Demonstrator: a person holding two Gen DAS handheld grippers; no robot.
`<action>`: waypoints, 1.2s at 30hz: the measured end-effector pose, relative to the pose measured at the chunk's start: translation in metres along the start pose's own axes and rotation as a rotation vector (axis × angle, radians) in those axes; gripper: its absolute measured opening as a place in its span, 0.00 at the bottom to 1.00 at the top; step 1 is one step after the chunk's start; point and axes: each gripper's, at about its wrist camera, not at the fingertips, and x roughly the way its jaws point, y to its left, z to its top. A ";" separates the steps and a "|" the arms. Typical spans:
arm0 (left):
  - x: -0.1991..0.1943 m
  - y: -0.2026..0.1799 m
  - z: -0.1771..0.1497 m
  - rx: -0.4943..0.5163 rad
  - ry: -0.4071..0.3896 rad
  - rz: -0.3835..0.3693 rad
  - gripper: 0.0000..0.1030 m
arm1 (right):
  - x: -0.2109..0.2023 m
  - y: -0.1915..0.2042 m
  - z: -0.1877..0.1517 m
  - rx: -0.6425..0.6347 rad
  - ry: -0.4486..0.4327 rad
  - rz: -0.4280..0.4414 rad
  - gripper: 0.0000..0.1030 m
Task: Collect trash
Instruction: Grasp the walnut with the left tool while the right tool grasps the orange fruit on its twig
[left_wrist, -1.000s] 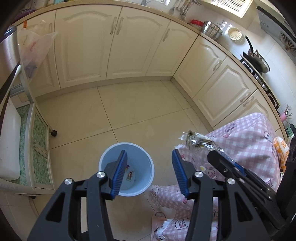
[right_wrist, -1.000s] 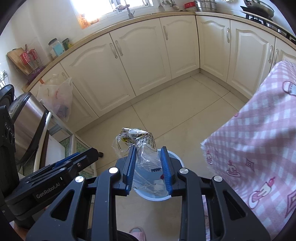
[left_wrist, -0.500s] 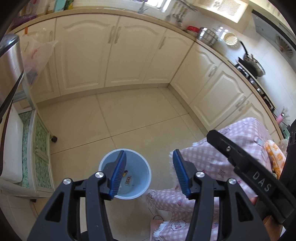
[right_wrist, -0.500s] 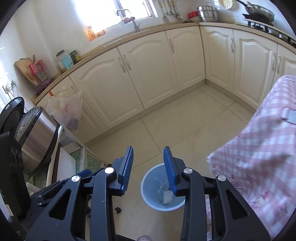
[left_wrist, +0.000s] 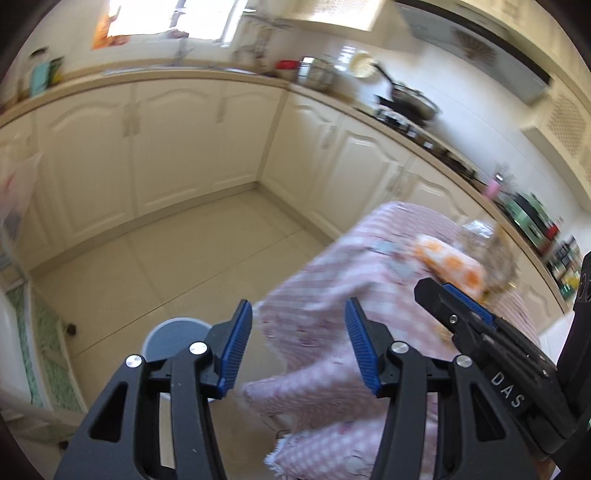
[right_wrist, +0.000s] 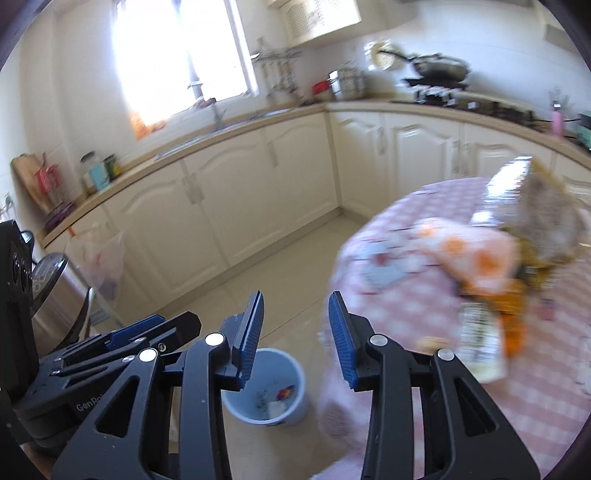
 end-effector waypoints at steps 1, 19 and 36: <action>0.000 -0.016 -0.002 0.023 0.004 -0.018 0.50 | -0.007 -0.008 -0.001 0.009 -0.008 -0.013 0.34; 0.063 -0.152 -0.033 0.231 0.143 -0.107 0.50 | -0.054 -0.140 -0.021 0.167 0.007 -0.177 0.34; 0.090 -0.151 -0.025 0.257 0.155 -0.140 0.21 | -0.007 -0.148 -0.019 0.129 0.192 -0.168 0.35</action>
